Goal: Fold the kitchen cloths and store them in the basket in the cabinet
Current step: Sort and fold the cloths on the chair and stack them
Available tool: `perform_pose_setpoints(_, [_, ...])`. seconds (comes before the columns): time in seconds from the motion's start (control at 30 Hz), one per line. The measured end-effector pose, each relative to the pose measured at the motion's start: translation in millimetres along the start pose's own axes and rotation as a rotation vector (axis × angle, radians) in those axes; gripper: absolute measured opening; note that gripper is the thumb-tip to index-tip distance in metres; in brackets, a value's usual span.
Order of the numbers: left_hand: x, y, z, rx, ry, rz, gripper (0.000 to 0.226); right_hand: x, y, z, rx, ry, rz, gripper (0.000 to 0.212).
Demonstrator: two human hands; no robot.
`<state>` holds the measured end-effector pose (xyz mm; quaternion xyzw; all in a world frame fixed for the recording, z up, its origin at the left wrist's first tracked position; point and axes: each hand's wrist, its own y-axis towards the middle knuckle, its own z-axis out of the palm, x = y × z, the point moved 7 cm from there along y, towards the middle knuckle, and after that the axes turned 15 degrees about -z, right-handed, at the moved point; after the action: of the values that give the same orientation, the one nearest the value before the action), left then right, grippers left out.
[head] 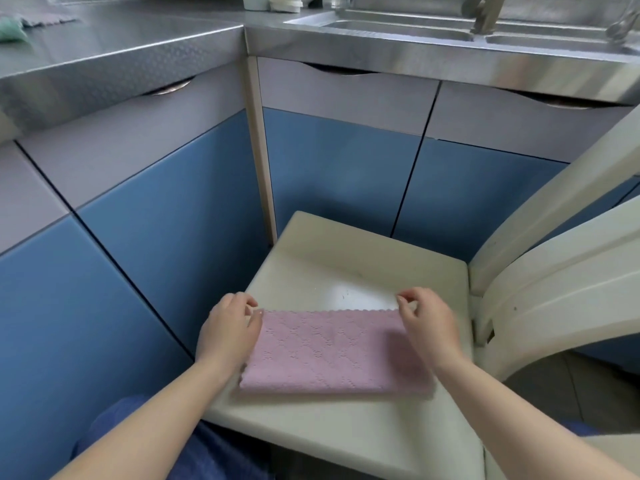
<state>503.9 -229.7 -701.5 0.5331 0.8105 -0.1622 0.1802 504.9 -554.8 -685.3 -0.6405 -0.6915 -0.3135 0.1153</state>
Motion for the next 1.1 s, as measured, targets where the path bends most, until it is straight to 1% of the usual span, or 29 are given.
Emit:
perform_pose_setpoints(0.03, [-12.6, -9.7, 5.4, -0.016, -0.011, 0.1, 0.022, 15.8, -3.0, 10.0, 0.031, 0.004, -0.081, 0.019])
perform_pose_setpoints(0.1, [-42.5, -33.3, 25.0, -0.035, 0.021, 0.305, 0.029, 43.7, -12.7, 42.3, 0.163, -0.054, -0.225, 0.031])
perform_pose_setpoints(0.13, [-56.7, -46.1, 39.5, -0.016, 0.047, 0.38, 0.035, 55.0, -20.3, 60.5, 0.245, -0.109, -0.279, 0.04])
perform_pose_setpoints(0.17, [-68.2, -57.7, 54.6, 0.049, 0.094, 0.416, 0.042, 62.1, -28.0, 77.6, 0.316, -0.179, -0.323, 0.049])
perform_pose_setpoints(0.2, [-73.8, -65.4, 69.2, 0.1, 0.148, 0.401, 0.048, 65.9, -34.7, 91.3, 0.397, -0.241, -0.34, 0.054])
perform_pose_setpoints(0.23, [-72.0, -69.0, 81.1, 0.138, 0.225, 0.352, 0.051, 65.4, -40.1, 100.4, 0.458, -0.278, -0.334, 0.053])
perform_pose_setpoints(0.27, [-68.6, -70.7, 88.5, 0.124, 0.261, 0.324, 0.052, 62.1, -44.8, 105.5, 0.495, -0.318, -0.33, 0.051])
perform_pose_setpoints(0.3, [-65.7, -71.6, 89.0, 0.077, 0.285, 0.337, 0.052, 60.6, -49.0, 108.1, 0.526, -0.335, -0.342, 0.049])
perform_pose_setpoints(0.33, [-61.0, -73.0, 89.2, 0.067, 0.306, 0.346, 0.052, 56.3, -51.9, 109.0, 0.549, -0.347, -0.358, 0.049])
perform_pose_setpoints(0.4, [-49.0, -71.5, 89.8, 0.094, 0.35, 0.318, 0.058, 43.6, -53.5, 103.3, 0.541, -0.39, -0.367, 0.052])
perform_pose_setpoints(0.43, [-42.0, -68.3, 89.7, 0.123, 0.379, 0.297, 0.064, 37.2, -52.0, 99.4, 0.527, -0.403, -0.348, 0.055])
perform_pose_setpoints(0.47, [-35.1, -66.1, 89.2, 0.111, 0.394, 0.299, 0.072, 30.4, -52.8, 94.5, 0.518, -0.433, -0.32, 0.058])
perform_pose_setpoints(0.5, [-30.6, -63.1, 86.4, 0.122, 0.399, 0.287, 0.078, 24.9, -52.4, 90.8, 0.527, -0.448, -0.3, 0.065])
perform_pose_setpoints(0.57, [-23.1, -56.0, 79.5, 0.063, 0.395, 0.287, 0.087, 15.7, -52.8, 85.9, 0.532, -0.438, -0.307, 0.094])
perform_pose_setpoints(0.6, [-20.2, -52.9, 74.6, 0.03, 0.395, 0.289, 0.089, 9.3, -54.2, 83.0, 0.548, -0.407, -0.276, 0.103])
perform_pose_setpoints(0.63, [-14.7, -50.1, 72.1, 0.033, 0.4, 0.269, 0.089, 3.7, -55.6, 78.5, 0.542, -0.39, -0.243, 0.106])
perform_pose_setpoints(0.7, [-5.0, -46.9, 67.4, 0.053, 0.404, 0.231, 0.09, -6.2, -59.4, 67.6, 0.516, -0.413, -0.197, 0.105])
perform_pose_setpoints(0.8, [-2.0, -44.6, 61.3, 0.076, 0.423, 0.194, 0.087, -17.2, -63.8, 58.1, 0.52, -0.439, -0.14, 0.104])
perform_pose_setpoints(0.87, [-10.8, -48.3, 59.4, 0.092, 0.48, 0.194, 0.074, -14.5, -59.8, 53.5, 0.522, -0.447, -0.151, 0.096])
perform_pose_setpoints(0.9, [-20.0, -53.5, 57.4, 0.087, 0.489, 0.231, 0.064, -8.7, -55.1, 51.6, 0.501, -0.429, -0.177, 0.086])
perform_pose_setpoints(0.93, [-31.8, -62.0, 55.2, 0.05, 0.485, 0.322, 0.058, 1.0, -50.1, 50.8, 0.47, -0.402, -0.236, 0.073])
perform_pose_setpoints(0.97, [-44.7, -73.7, 54.3, 0.005, 0.459, 0.439, 0.053, 15.8, -45.0, 52.2, 0.44, -0.374, -0.332, 0.061])
perform_pose_setpoints(1.03, [-64.5, -107.0, 62.8, -0.007, 0.398, 0.676, 0.044, 47.9, -40.5, 57.6, 0.405, -0.322, -0.531, 0.045])
perform_pose_setpoints(1.07, [-69.2, -122.9, 68.2, 0.033, 0.386, 0.741, 0.043, 59.3, -39.4, 62.6, 0.411, -0.31, -0.609, 0.042])
perform_pose_setpoints(1.1, [-71.6, -134.4, 75.3, 0.087, 0.384, 0.773, 0.045, 66.2, -38.3, 70.1, 0.462, -0.307, -0.651, 0.041])
